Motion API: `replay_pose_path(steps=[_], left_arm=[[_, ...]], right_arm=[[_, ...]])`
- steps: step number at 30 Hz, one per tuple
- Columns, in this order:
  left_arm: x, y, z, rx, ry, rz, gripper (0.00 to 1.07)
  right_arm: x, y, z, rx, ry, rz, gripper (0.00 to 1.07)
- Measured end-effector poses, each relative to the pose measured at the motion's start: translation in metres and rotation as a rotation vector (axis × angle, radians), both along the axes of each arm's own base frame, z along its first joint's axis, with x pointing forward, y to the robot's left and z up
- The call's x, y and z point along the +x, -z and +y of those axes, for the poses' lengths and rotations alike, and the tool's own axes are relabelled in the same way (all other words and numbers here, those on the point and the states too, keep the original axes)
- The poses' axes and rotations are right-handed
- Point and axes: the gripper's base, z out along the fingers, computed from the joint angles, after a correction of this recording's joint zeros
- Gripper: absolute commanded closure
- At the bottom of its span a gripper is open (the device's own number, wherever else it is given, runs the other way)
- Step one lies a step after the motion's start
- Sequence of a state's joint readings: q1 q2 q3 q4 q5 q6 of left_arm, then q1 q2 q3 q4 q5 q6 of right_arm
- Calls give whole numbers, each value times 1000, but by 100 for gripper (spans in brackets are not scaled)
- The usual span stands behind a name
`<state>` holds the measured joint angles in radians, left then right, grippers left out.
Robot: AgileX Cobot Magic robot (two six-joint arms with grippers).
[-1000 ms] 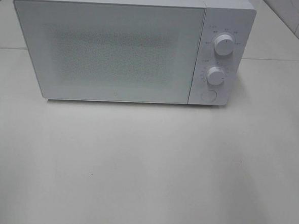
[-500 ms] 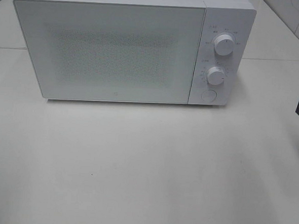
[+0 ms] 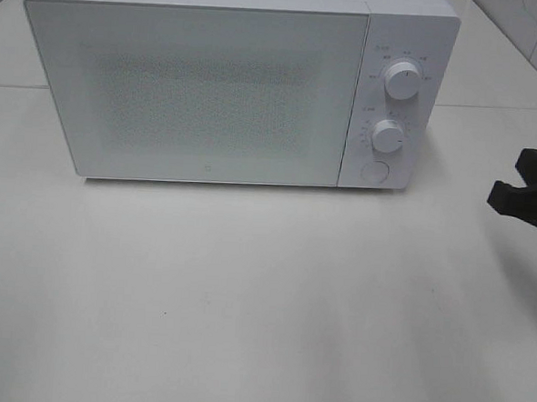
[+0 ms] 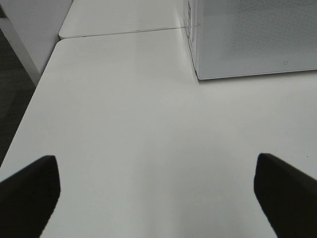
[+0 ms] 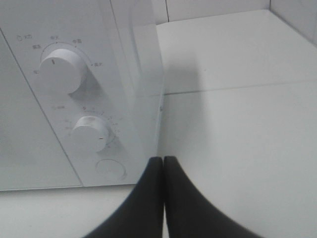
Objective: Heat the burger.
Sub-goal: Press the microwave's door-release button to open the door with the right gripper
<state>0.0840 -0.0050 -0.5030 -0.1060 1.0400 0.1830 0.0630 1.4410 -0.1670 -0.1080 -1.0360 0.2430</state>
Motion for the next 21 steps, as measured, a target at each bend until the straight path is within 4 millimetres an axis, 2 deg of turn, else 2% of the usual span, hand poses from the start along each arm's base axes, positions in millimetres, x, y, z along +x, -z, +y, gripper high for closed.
replay_pose_path(steps=[3, 5, 7, 8, 9, 11, 13, 14, 15, 16, 17, 19, 21], left_arm=[[0, 0, 0, 0, 0, 0, 6], [0, 0, 0, 0, 0, 0, 6], [0, 0, 0, 0, 0, 0, 6], [0, 0, 0, 0, 0, 0, 6], [0, 0, 0, 0, 0, 0, 6], [0, 0, 0, 0, 0, 0, 6], [0, 0, 0, 0, 0, 0, 6], [0, 0, 0, 0, 0, 0, 6], [0, 0, 0, 0, 0, 0, 6], [0, 0, 0, 0, 0, 0, 6], [0, 0, 0, 0, 0, 0, 6], [0, 0, 0, 0, 0, 0, 6], [0, 0, 0, 0, 0, 0, 6]], right_arm=[[1, 3, 3, 39, -3, 16, 107], [3, 14, 14, 173, -16, 66, 107], [3, 17, 17, 202, -20, 78, 107], [4, 20, 23, 291, -17, 94, 107], [4, 20, 23, 291, -17, 94, 107], [6, 27, 30, 425, 10, 145, 107], [7, 29, 32, 477, 26, 161, 107], [10, 31, 37, 578, 51, 184, 107], [10, 31, 37, 578, 51, 184, 107], [15, 33, 43, 695, 81, 211, 107], [15, 33, 43, 695, 81, 211, 107], [20, 36, 52, 836, 121, 243, 107], [22, 36, 54, 877, 140, 250, 107]])
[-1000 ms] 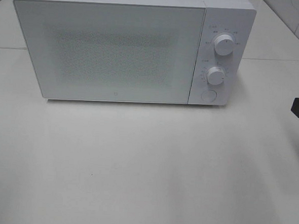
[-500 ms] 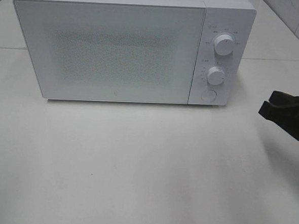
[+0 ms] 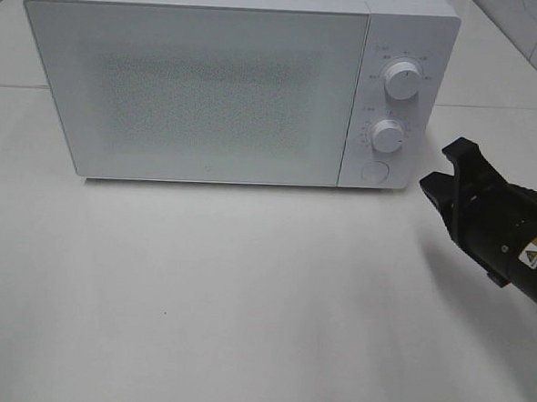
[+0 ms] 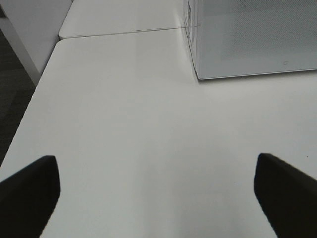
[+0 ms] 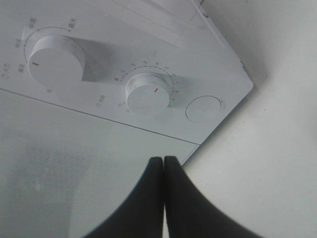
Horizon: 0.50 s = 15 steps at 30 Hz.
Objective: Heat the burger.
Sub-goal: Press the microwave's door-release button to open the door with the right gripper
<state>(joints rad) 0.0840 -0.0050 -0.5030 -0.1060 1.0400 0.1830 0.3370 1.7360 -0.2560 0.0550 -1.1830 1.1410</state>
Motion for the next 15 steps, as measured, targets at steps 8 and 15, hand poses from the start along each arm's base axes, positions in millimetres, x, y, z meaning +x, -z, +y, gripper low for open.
replay_pose_path(steps=[8, 15], left_arm=[[0, 0, 0, 0, 0, 0, 6], [0, 0, 0, 0, 0, 0, 6]], right_arm=[[21, 12, 10, 190, 117, 76, 107], [50, 20, 18, 232, 191, 148, 107]])
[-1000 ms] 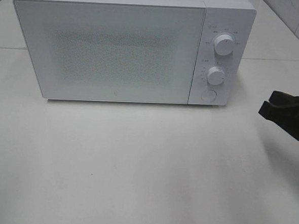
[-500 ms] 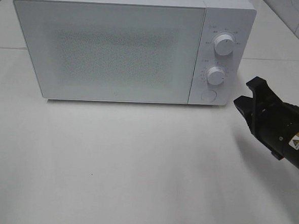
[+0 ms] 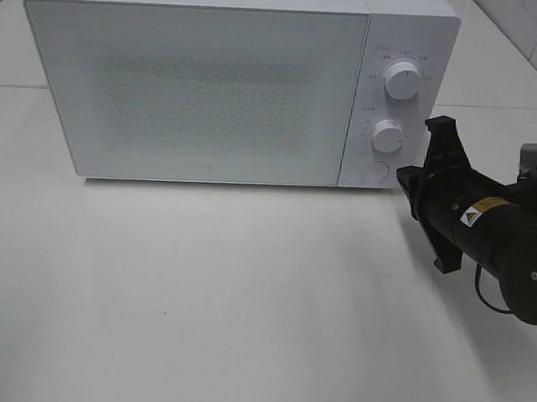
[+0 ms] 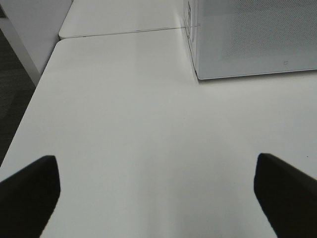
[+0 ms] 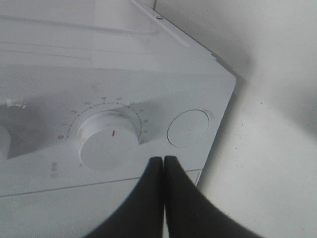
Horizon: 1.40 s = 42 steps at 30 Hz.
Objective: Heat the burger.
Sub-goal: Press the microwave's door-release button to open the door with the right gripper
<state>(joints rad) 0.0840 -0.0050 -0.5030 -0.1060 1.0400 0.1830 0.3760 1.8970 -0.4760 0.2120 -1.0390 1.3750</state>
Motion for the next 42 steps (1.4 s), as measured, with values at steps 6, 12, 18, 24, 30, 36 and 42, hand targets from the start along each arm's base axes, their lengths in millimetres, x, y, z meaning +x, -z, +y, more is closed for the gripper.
replay_pose_path(steps=[6, 12, 18, 24, 30, 36, 42], left_arm=[[0, 0, 0, 0, 0, 0, 6], [0, 0, 0, 0, 0, 0, 6], [0, 0, 0, 0, 0, 0, 6], [0, 0, 0, 0, 0, 0, 6], [0, 0, 0, 0, 0, 0, 6], [0, 0, 0, 0, 0, 0, 6], [0, 0, 0, 0, 0, 0, 6]], right_arm=[[14, 4, 4, 13, 30, 41, 107], [29, 13, 10, 33, 45, 85, 107], [42, 21, 15, 59, 57, 105, 107], [44, 29, 16, 65, 65, 127, 107], [47, 31, 17, 73, 72, 129, 107], [53, 28, 20, 79, 69, 109, 107], [59, 34, 22, 77, 69, 120, 107]])
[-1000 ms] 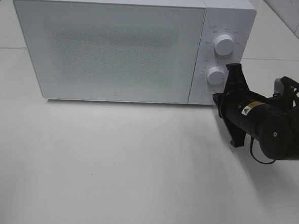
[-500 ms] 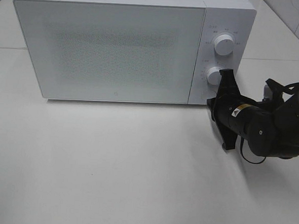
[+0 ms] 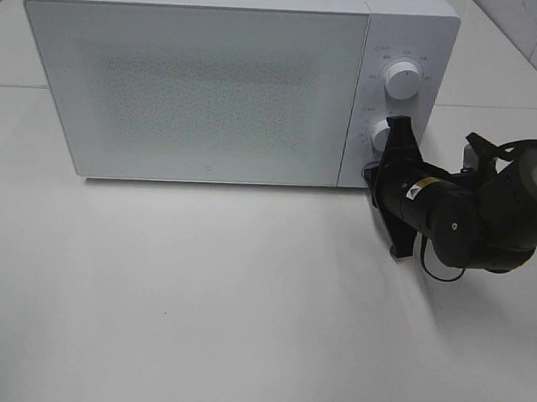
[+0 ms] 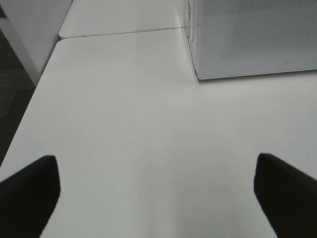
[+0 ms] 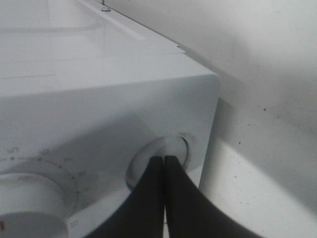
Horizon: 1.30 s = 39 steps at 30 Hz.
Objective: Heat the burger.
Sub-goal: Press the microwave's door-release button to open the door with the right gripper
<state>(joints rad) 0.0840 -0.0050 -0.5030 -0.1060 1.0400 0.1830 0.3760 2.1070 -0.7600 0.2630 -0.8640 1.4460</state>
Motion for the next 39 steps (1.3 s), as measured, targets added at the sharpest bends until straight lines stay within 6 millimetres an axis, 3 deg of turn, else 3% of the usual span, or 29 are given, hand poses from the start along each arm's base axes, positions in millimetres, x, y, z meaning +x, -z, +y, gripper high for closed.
replay_pose_path(steps=[39], left_arm=[[0, 0, 0, 0, 0, 0, 6]], right_arm=[[4, 0, 2, -52, 5, -67, 107]])
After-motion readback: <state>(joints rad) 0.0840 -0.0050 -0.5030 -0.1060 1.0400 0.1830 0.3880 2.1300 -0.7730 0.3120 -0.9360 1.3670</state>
